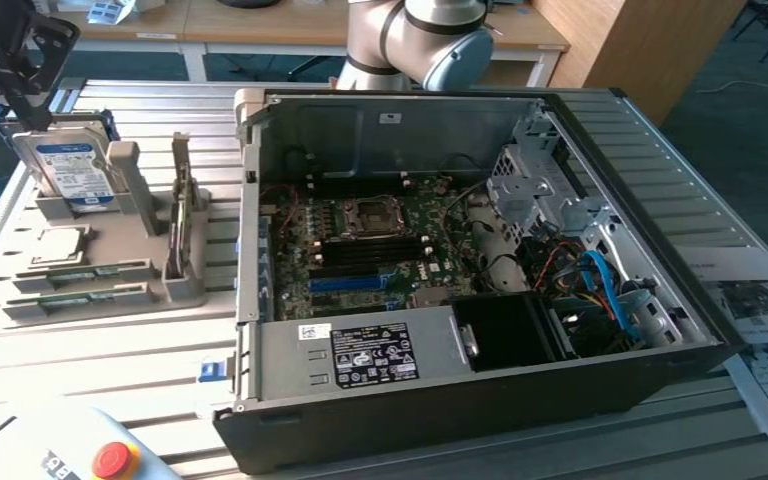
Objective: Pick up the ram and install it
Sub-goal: 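Reach for the ram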
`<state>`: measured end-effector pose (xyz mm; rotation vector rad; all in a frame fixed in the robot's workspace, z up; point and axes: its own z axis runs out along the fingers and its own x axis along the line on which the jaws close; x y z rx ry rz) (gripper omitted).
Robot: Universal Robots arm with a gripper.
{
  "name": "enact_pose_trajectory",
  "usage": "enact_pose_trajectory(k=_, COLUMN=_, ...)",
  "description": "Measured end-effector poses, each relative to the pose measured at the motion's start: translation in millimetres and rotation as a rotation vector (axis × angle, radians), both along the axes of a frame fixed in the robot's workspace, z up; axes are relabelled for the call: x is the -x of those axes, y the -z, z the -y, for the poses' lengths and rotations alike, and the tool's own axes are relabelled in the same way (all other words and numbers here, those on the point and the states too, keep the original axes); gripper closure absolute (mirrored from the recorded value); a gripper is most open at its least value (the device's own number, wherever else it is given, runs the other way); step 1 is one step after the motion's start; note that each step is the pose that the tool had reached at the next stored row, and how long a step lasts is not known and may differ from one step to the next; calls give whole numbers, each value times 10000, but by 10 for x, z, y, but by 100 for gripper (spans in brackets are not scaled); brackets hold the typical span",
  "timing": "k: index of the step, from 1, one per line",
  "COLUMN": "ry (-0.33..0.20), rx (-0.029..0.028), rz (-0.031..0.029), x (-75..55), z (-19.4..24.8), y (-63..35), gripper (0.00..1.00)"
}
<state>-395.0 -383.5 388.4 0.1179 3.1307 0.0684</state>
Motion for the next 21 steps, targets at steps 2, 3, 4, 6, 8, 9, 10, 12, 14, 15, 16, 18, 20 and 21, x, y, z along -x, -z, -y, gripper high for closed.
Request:
enact_pose_trajectory(k=2, ry=-1, rx=0, rz=0, x=0, z=0, y=0, gripper=90)
enact_pose_trajectory(k=3, ry=-1, rx=0, rz=0, x=0, z=0, y=0, gripper=90)
enact_pose_trajectory(k=4, ry=-1, rx=0, rz=-1, x=0, z=0, y=0, gripper=90)
enact_pose_trajectory(k=6, ry=-1, rx=0, rz=0, x=-1, z=0, y=7, gripper=90)
enact_pose_trajectory(k=8, ry=-1, rx=0, rz=-1, x=0, z=0, y=30, gripper=90)
enact_pose_trajectory(k=9, ry=-1, rx=0, rz=0, x=0, z=0, y=69, gripper=90)
enact_pose_trajectory(k=10, ry=-1, rx=0, rz=0, x=0, z=0, y=82, gripper=90)
enact_pose_trajectory(k=12, ry=-1, rx=1, rz=-1, x=0, z=0, y=105, gripper=90)
enact_pose_trajectory(k=14, ry=-1, rx=0, rz=-1, x=0, z=0, y=128, gripper=90)
enact_pose_trajectory(k=15, ry=-1, rx=1, rz=-2, x=0, z=0, y=137, gripper=90)
enact_pose_trajectory(k=16, ry=-1, rx=1, rz=-2, x=0, z=0, y=141, gripper=90)
enact_pose_trajectory(k=18, ry=-1, rx=2, rz=-3, x=0, z=0, y=141, gripper=90)
enact_pose_trajectory(k=20, ry=-1, rx=1, rz=-2, x=0, z=0, y=142, gripper=90)
enact_pose_trajectory(k=21, ry=-1, rx=0, rz=-1, x=0, z=0, y=143, gripper=90)
